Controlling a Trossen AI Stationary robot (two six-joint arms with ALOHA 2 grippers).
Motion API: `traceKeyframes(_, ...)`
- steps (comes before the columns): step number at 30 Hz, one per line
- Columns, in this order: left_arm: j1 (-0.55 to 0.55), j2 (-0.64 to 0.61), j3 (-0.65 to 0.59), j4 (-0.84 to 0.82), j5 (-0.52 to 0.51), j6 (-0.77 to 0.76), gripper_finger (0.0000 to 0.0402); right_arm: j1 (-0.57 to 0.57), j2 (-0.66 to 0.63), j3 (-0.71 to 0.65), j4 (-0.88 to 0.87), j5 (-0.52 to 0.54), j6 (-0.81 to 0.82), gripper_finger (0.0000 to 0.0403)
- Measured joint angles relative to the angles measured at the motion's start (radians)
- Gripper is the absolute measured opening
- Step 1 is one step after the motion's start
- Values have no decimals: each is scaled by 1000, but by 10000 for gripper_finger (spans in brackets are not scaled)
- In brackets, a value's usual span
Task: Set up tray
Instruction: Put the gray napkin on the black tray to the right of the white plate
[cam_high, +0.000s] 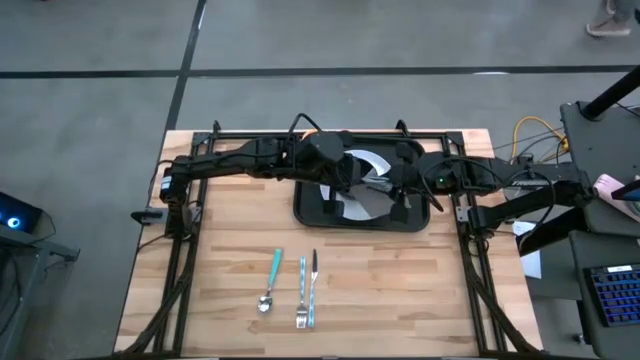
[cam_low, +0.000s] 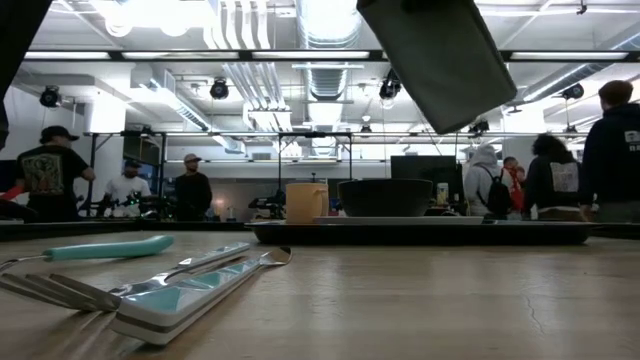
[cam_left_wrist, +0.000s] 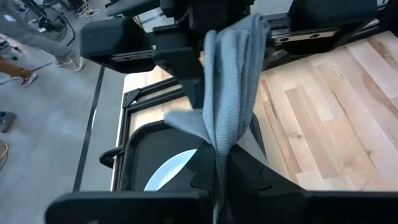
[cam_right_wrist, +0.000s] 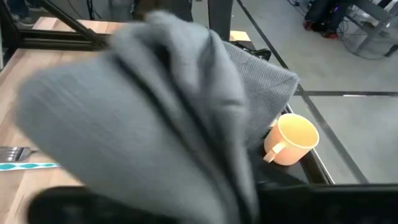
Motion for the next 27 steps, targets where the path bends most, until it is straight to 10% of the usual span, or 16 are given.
traceKeyframes(15,68,-57,0,-18,-5,-17,173,-82,-125,-29,-144,7,177,8)
traceKeyframes(27,136,-131,-4,-141,-10,-23,191,-442,-293,-197,-229,-121,402,8)
